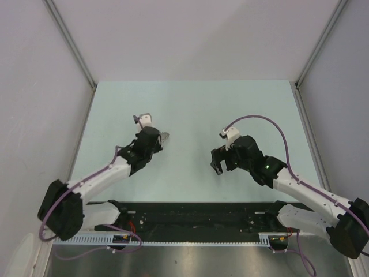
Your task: Put the keys on the keyring
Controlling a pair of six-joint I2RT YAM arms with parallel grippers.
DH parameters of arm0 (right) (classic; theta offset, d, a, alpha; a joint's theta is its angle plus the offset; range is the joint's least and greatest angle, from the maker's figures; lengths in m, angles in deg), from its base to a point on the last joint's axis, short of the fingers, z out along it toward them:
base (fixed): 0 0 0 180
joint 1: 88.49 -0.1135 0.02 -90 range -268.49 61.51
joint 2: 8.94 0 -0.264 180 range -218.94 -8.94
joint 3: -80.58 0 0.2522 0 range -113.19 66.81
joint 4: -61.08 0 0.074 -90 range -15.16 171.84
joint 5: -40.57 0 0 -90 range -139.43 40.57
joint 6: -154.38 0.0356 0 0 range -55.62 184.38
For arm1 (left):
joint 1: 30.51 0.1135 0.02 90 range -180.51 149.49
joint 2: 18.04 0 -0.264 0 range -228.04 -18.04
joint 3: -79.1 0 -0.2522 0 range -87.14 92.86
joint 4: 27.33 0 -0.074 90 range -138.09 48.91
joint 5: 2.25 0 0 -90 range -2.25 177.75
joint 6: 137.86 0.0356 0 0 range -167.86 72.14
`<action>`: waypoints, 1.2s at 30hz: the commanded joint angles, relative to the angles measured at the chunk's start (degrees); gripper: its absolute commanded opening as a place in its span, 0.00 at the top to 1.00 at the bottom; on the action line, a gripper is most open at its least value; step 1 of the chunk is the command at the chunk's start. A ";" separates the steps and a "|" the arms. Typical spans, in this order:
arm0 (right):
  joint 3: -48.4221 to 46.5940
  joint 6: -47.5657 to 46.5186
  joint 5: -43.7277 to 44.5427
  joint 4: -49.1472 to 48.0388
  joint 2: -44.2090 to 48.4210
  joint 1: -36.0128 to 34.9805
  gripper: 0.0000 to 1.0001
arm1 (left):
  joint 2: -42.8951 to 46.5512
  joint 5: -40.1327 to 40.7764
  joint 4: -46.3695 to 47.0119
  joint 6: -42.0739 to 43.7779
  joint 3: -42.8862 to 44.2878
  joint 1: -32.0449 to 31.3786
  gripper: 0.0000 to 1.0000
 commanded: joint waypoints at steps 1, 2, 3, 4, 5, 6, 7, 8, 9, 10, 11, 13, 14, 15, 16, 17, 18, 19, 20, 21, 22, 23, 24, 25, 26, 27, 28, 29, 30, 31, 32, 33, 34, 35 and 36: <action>-0.13 -1.00 -3.60 -4.02 1.97 -1.31 0.02 | 11.21 -1.28 16.37 17.56 -7.61 0.18 1.00; -0.13 -0.92 -4.21 -4.55 1.97 -1.66 0.02 | 12.80 -2.25 17.45 20.27 -8.33 0.18 1.00; -0.13 -0.74 -5.44 -5.07 2.15 -2.27 0.02 | 14.38 -2.78 18.68 21.17 -9.03 0.18 0.99; -0.13 -0.56 -6.06 -6.38 2.41 -2.54 0.02 | 16.92 -3.74 19.74 23.09 -9.73 0.09 1.00; -0.13 -0.30 -6.67 -7.18 2.50 -2.98 0.02 | 18.07 -4.36 19.92 24.33 -9.74 0.18 1.00; -0.13 -0.21 -7.90 -7.97 2.59 -3.68 0.02 | 18.96 -4.89 19.58 25.56 -9.65 0.09 0.99; -0.13 -0.21 -8.34 -9.81 2.50 -3.95 0.02 | 20.53 -6.64 18.88 27.23 -8.87 0.09 1.00; -0.13 -0.12 -8.78 -10.87 2.32 -4.21 0.02 | 21.33 -7.44 17.65 28.03 -8.51 0.09 1.00; -0.13 -0.30 -9.48 -12.01 2.15 -4.30 0.02 | 22.03 -9.01 17.55 28.82 -8.42 0.09 0.99; -0.13 -0.30 -9.93 -14.55 1.80 -4.39 0.02 | 23.00 -10.42 17.73 30.65 -8.77 0.01 1.00; -0.04 -0.30 -10.37 -15.96 1.10 -4.39 0.03 | 24.75 -14.00 19.12 31.72 -9.29 0.09 0.99; -0.13 -0.47 -11.33 -20.95 0.48 -4.48 0.03 | 26.69 -17.62 22.20 33.30 -12.00 0.01 1.00; -0.13 -0.74 -11.69 -22.55 0.04 -4.39 0.02 | 28.27 -21.03 23.78 33.57 -12.98 0.09 1.00; -0.13 -1.52 -12.82 -24.22 -0.57 -4.30 0.03 | 28.80 -22.29 26.93 33.57 -13.86 0.09 1.00; -0.13 -1.88 -13.18 -27.46 -1.10 -4.30 0.03 | 29.07 -23.60 28.26 33.66 -15.35 0.09 1.00; -0.13 -2.14 -13.62 -28.97 -1.45 -3.69 0.03 | 29.33 -24.49 29.67 33.31 -16.06 0.09 1.00; -0.13 -2.23 -15.01 -31.77 -2.24 -3.17 0.03 | 29.34 -26.06 31.77 32.87 -16.59 0.09 1.00; -0.13 -1.80 -15.99 -33.10 -2.68 -2.46 0.03 | 29.25 -27.12 33.10 32.35 -17.64 0.09 1.00; -0.13 -1.10 -17.21 -34.51 -3.03 -0.89 0.03 | 29.16 -28.26 34.41 31.82 -18.17 0.01 1.00; -0.13 -0.39 -19.58 -36.79 -3.65 0.00 0.04 | 28.99 -30.62 35.82 31.20 -18.79 0.00 1.00; -0.13 0.83 -20.73 -37.77 -4.52 0.53 0.04 | 28.90 -31.69 39.84 30.24 -20.36 0.09 1.00; -0.13 0.93 -21.70 -38.47 -5.14 1.14 0.05 | 28.72 -32.75 41.62 29.88 -21.07 0.09 1.00; -0.13 0.84 -22.93 -39.70 -5.41 1.58 0.06 | 28.20 -34.58 43.72 29.53 -21.77 0.01 0.99; -0.22 0.23 -23.37 -40.23 -6.28 1.59 0.06 | 27.85 -35.82 47.14 29.01 -22.91 0.09 1.00; -0.22 0.05 -24.25 -40.67 -6.64 1.59 0.08 | 27.58 -36.96 49.26 28.74 -23.44 0.01 1.00; -0.22 -0.30 -24.87 -41.55 -7.16 1.67 0.10 | 27.14 -39.06 51.11 28.39 -23.88 0.00 1.00; -0.22 -0.65 -25.13 -42.08 -8.21 1.85 0.11 | 26.36 -40.13 52.69 27.86 -24.85 0.09 1.00; -0.22 -1.09 -26.01 -42.52 -8.57 1.94 0.14 | 26.09 -40.92 56.28 27.51 -25.29 0.09 1.00; -0.22 -1.09 -26.62 -43.65 -9.18 2.55 0.16 | 25.74 -41.80 57.97 26.99 -25.82 0.01 1.00; -0.13 -1.18 -27.24 -44.36 -9.63 2.81 0.17 | 25.04 -43.20 60.07 26.28 -26.87 0.09 1.00; -0.13 -1.09 -28.90 -45.15 -10.76 3.16 0.21 | 24.68 -43.91 63.22 25.93 -27.49 0.01 1.00; -0.22 -1.00 -29.70 -46.72 -11.12 3.52 0.23 | 24.42 -44.27 65.00 25.58 -27.84 0.00 1.00; -0.22 -0.74 -30.58 -47.61 -11.56 4.13 0.25 | 23.72 -45.23 66.41 24.79 -28.63 0.09 1.00; -0.13 -0.22 -32.59 -48.49 -12.43 4.40 0.29 | 23.36 -45.85 68.25 24.43 -28.90 0.09 1.00; -0.13 0.14 -33.65 -50.24 -12.88 4.57 0.30 | 23.19 -46.38 68.70 24.17 -29.07 0.01 1.00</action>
